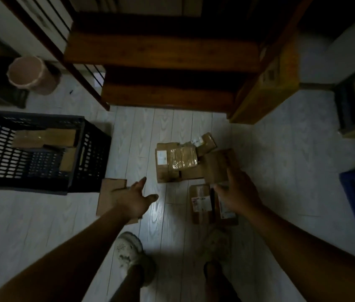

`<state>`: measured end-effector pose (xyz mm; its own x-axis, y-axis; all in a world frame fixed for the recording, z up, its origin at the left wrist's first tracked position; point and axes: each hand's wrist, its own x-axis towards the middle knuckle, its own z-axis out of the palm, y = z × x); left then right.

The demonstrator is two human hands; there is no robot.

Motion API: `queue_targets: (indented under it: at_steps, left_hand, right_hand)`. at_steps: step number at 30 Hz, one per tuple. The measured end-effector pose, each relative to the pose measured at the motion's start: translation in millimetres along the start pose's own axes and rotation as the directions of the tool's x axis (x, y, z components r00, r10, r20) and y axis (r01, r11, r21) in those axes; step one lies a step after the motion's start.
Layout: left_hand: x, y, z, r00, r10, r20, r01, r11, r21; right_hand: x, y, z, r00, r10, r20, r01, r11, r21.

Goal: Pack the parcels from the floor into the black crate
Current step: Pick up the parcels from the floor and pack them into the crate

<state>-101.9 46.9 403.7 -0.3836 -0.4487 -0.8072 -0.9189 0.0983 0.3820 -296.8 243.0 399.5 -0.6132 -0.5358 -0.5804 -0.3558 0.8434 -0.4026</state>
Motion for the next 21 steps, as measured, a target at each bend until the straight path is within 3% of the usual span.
queue_targets:
  at_steps: [6,10,14,17,21]
  left_hand:
    - [112,-11,41,0.997,0.072,-0.039,-0.073,0.997,-0.035]
    - [185,-6,64,0.984,0.166,-0.067,-0.174,0.975,-0.135]
    - [267,-17,89,0.973,0.202,-0.111,-0.225,0.936,-0.272]
    - [306,-20,104,0.973,0.193,-0.124,-0.226,0.895,-0.385]
    - [341,-27,122,0.980,0.182,-0.084,-0.199,0.841,-0.503]
  right_hand:
    - [92,33,92,0.997,-0.073,0.018,0.072,0.997,0.041]
    - [154,37,143,0.989,-0.139,-0.055,0.140,0.990,0.002]
    - [216,33,178,0.985,-0.151,-0.077,0.160,0.979,0.125]
    - [250,35,197,0.994,-0.052,-0.094,0.068,0.983,0.170]
    - [287,44,222,0.998,0.031,-0.045,-0.009,0.905,0.424]
